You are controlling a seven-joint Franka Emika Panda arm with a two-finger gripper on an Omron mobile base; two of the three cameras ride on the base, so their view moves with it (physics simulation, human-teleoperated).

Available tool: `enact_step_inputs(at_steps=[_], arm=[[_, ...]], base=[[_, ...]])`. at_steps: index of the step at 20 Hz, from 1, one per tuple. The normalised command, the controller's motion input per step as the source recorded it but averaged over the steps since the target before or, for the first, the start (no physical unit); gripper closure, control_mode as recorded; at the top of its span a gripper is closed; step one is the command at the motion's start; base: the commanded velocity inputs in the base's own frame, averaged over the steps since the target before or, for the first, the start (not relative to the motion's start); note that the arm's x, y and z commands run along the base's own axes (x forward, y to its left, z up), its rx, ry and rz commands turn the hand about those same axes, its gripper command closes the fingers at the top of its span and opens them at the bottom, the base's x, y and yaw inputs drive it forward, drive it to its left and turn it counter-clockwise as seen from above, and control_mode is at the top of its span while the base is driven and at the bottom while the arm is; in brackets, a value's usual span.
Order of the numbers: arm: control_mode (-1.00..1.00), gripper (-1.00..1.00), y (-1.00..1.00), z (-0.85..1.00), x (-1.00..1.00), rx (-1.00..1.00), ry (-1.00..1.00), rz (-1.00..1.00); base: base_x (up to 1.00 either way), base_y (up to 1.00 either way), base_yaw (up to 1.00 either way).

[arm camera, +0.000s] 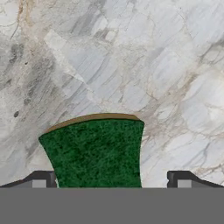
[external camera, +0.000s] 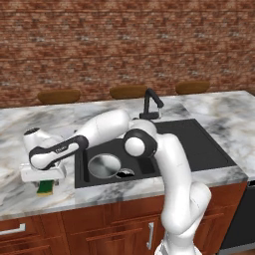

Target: Pick the pan and sponge and place them into the sink. Then turn on the water.

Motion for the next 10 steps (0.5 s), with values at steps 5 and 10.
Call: enact_step_inputs(at_steps=[5,10], arm=[[-1.00,-1.00,0.20,-0.02,0.33,0.00,0.00,0.00],[-1.00,-1.00,0.13,-0.21,0.02,0.00,0.00,0.00]], base=[[0.00,0.00,0.00],[0.00,0.00,0.00]])
